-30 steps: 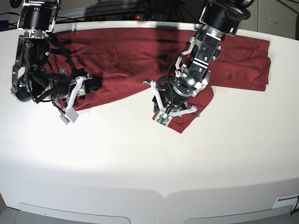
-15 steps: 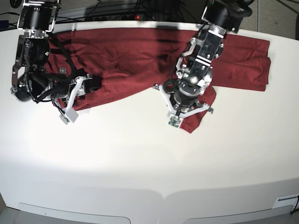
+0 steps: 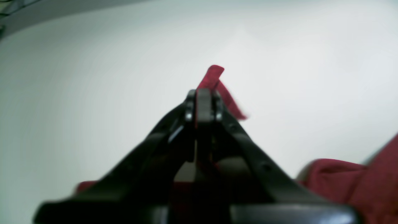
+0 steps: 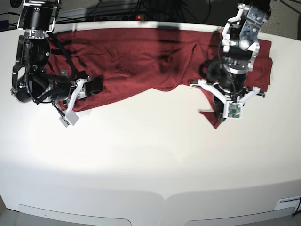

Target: Fold the T-shirt properly

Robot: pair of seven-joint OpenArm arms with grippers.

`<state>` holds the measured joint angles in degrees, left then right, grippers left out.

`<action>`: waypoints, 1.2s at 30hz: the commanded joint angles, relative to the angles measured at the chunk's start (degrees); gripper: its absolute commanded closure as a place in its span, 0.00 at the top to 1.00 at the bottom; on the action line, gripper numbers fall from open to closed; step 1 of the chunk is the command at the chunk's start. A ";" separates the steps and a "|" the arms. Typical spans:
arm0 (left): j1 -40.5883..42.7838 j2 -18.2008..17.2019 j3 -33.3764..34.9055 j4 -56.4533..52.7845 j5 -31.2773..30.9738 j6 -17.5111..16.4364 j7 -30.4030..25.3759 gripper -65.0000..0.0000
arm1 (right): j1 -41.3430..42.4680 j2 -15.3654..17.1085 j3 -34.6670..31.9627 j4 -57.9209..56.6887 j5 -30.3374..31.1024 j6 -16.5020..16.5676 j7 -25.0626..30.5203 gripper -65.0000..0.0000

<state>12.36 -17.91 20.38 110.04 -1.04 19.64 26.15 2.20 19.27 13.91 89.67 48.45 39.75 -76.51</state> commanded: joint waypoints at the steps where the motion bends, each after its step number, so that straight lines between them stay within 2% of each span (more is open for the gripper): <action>1: 0.39 -0.44 -0.76 1.07 1.86 1.79 0.02 0.00 | 0.94 0.74 0.37 0.92 1.27 0.25 0.87 0.38; 3: 1.86 -0.35 -2.36 1.07 4.72 4.22 1.73 0.00 | 0.94 0.72 0.37 0.92 1.27 0.25 0.90 0.38; 5: 3.74 -0.37 -4.26 1.14 5.31 5.09 2.01 0.00 | 0.94 0.72 0.37 0.92 1.25 0.25 1.11 0.38; 14: 15.61 -0.35 -12.66 5.27 5.55 5.05 -1.01 0.00 | 0.94 0.72 0.33 0.92 1.25 0.25 1.11 0.38; 20: 20.44 -0.35 -17.57 5.01 5.53 5.03 -3.17 0.00 | 0.94 0.72 0.33 0.92 1.25 0.25 1.09 0.38; 32: 22.71 -0.04 -18.84 4.04 5.53 5.01 -3.52 0.00 | 0.94 0.72 0.33 0.92 1.25 0.25 1.03 0.38; 36: 22.71 -0.04 -18.84 4.04 5.57 5.03 -3.54 0.30 | 0.92 0.72 0.33 0.92 1.25 0.25 1.03 0.38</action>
<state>34.94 -17.45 1.85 113.12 3.60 24.03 24.03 2.20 19.25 13.89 89.67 48.49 39.75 -76.31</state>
